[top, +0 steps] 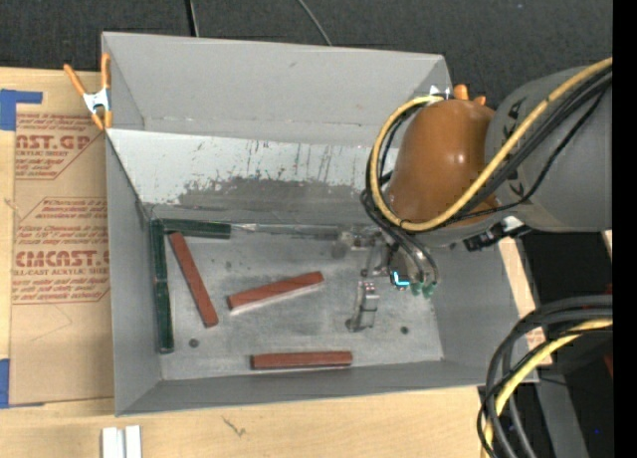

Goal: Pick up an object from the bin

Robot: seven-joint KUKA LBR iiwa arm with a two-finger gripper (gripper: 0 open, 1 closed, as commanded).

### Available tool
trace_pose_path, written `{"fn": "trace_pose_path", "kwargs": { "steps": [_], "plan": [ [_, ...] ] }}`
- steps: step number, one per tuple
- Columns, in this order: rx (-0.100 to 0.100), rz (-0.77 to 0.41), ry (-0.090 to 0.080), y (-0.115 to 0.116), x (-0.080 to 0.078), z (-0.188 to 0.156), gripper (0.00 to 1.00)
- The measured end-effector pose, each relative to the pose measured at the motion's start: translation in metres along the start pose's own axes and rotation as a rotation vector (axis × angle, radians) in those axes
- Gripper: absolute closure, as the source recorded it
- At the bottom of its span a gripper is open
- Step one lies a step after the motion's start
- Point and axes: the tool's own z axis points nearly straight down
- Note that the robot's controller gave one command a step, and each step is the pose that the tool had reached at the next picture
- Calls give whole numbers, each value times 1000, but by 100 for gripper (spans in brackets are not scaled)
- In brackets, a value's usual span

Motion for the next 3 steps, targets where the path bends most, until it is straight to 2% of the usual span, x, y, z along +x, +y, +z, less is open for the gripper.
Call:
{"fn": "trace_pose_path", "kwargs": {
  "steps": [1,2,3],
  "plan": [
    [0,0,-8,0,-2,-4,0],
    [0,52,-18,20,-26,29,0],
    [1,-87,-8,15,-34,86,100]
  ]
}}
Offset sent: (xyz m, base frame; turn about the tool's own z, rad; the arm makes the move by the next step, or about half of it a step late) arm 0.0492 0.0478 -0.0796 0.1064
